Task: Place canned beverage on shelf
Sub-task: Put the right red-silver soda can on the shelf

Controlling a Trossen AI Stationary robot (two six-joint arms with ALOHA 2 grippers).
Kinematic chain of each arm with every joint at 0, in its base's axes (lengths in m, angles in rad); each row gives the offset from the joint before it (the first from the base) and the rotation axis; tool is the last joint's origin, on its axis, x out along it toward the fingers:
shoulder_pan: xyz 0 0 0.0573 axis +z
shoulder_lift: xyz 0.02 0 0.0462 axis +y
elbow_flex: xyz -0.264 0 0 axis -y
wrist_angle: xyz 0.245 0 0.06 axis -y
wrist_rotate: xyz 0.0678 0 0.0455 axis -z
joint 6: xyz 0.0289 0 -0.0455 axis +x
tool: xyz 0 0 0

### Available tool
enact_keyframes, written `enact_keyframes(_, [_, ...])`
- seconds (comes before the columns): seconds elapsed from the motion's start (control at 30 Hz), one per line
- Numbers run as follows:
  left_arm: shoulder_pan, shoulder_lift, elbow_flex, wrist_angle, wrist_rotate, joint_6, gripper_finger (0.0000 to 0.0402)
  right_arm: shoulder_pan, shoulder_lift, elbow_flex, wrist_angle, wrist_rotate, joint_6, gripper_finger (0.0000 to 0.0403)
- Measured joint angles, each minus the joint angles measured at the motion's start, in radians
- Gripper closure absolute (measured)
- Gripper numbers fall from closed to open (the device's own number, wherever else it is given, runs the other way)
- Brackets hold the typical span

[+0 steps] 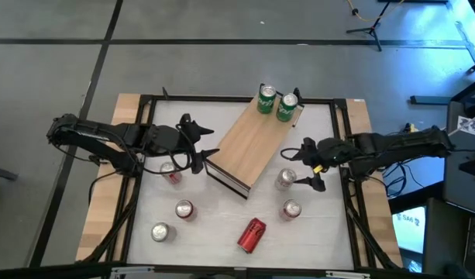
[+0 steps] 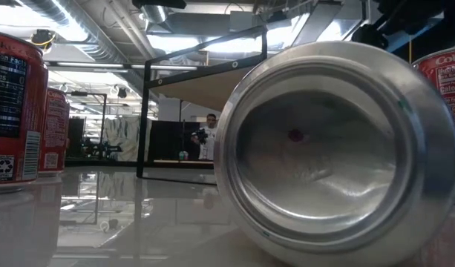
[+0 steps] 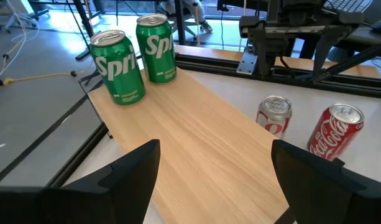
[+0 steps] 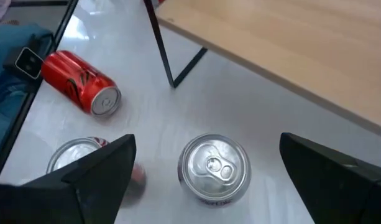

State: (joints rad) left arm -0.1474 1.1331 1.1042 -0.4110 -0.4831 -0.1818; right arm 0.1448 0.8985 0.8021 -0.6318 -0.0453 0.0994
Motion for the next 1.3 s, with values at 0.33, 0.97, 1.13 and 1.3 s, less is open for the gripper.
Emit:
enact_keyframes(0.33, [0.0, 0.0, 0.0, 0.0, 0.0, 0.0, 0.0104, 0.0, 0.067, 0.0, 0.0, -0.017, 0.001, 0.0011])
enact_keyframes(0.97, [0.0, 0.0, 0.0, 0.0, 0.0, 0.0, 0.0104, 0.0, 0.224, 0.0, -0.001, -0.008, 0.012, 0.0011])
enact_keyframes(1.13, [0.0, 0.0, 0.0, 0.0, 0.0, 0.0, 0.0104, 0.0, 0.259, 0.0, -0.018, -0.007, 0.007, 0.0011])
enact_keyframes(1.3, [0.0, 0.0, 0.0, 0.0, 0.0, 0.0, 0.0104, 0.0, 0.297, 0.0, -0.025, 0.01, 0.006, 0.0011])
